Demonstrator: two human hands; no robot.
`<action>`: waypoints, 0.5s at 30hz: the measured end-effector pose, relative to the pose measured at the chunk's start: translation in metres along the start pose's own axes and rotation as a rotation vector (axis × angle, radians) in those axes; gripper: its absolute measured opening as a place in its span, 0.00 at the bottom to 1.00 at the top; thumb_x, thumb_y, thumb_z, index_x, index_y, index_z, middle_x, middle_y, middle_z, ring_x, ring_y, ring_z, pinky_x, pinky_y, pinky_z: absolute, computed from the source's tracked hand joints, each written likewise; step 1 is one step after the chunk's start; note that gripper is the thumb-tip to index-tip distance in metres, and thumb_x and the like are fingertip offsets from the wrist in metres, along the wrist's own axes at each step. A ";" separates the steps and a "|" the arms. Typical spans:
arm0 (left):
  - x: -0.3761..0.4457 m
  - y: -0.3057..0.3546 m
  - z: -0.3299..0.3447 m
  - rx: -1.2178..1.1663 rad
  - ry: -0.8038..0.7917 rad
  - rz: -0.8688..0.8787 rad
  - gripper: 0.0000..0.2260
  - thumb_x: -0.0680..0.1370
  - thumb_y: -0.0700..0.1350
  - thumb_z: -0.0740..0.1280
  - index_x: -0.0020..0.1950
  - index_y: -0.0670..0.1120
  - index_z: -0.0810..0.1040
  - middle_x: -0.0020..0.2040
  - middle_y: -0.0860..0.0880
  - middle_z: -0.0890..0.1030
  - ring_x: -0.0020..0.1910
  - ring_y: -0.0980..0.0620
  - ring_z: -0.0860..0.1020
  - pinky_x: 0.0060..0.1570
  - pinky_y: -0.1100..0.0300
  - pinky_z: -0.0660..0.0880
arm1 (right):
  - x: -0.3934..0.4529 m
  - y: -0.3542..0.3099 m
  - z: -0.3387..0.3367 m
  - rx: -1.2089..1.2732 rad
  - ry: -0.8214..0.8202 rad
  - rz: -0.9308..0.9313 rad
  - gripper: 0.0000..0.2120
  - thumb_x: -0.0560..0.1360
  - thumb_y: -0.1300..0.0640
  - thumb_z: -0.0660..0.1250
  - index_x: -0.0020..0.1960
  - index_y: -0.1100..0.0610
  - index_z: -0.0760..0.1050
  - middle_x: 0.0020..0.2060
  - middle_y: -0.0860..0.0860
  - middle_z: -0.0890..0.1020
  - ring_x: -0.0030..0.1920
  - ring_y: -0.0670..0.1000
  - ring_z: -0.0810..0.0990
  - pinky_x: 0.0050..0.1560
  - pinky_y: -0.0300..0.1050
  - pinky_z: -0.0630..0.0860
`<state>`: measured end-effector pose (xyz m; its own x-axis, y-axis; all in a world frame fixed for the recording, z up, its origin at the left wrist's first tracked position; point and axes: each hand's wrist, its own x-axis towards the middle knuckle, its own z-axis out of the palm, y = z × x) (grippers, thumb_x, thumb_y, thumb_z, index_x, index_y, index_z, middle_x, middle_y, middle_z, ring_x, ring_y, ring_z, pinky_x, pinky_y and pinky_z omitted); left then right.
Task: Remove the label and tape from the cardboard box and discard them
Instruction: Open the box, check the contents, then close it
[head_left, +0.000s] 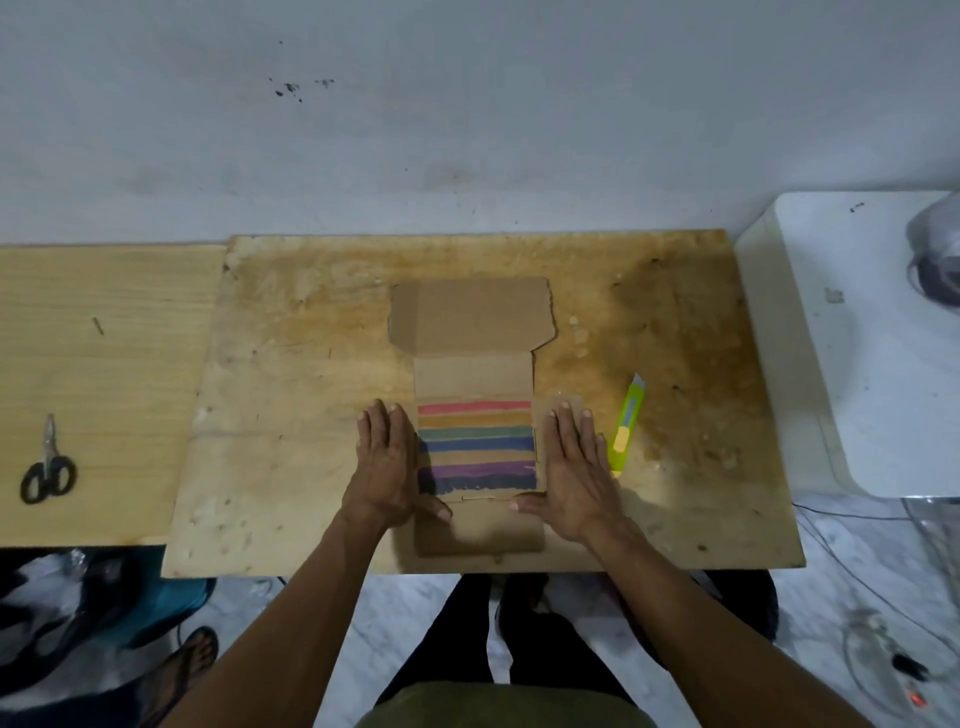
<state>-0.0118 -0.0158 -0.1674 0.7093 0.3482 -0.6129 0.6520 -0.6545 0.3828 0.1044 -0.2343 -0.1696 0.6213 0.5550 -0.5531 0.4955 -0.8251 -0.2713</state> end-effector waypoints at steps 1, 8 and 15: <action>0.003 -0.003 0.000 -0.008 0.018 0.009 0.78 0.43 0.79 0.67 0.78 0.38 0.36 0.77 0.36 0.33 0.75 0.37 0.30 0.75 0.41 0.38 | 0.004 0.000 -0.003 0.017 0.007 -0.001 0.60 0.69 0.31 0.67 0.78 0.59 0.32 0.77 0.54 0.31 0.76 0.59 0.28 0.76 0.57 0.37; 0.027 -0.006 -0.016 0.008 0.082 0.010 0.72 0.51 0.70 0.76 0.78 0.37 0.39 0.78 0.37 0.37 0.76 0.38 0.32 0.76 0.46 0.39 | 0.031 -0.005 -0.013 0.046 0.058 0.028 0.59 0.68 0.29 0.66 0.79 0.57 0.33 0.78 0.54 0.32 0.77 0.55 0.29 0.76 0.55 0.38; 0.023 -0.012 -0.016 0.009 0.099 0.078 0.68 0.56 0.75 0.69 0.79 0.39 0.39 0.78 0.40 0.34 0.75 0.43 0.29 0.77 0.43 0.42 | 0.020 -0.005 -0.008 0.038 0.067 0.046 0.56 0.70 0.27 0.61 0.79 0.56 0.36 0.79 0.52 0.35 0.77 0.54 0.30 0.76 0.61 0.41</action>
<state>0.0011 0.0111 -0.1749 0.7812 0.3599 -0.5101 0.5916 -0.6878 0.4206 0.1195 -0.2184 -0.1729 0.6828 0.5212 -0.5120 0.4429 -0.8526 -0.2773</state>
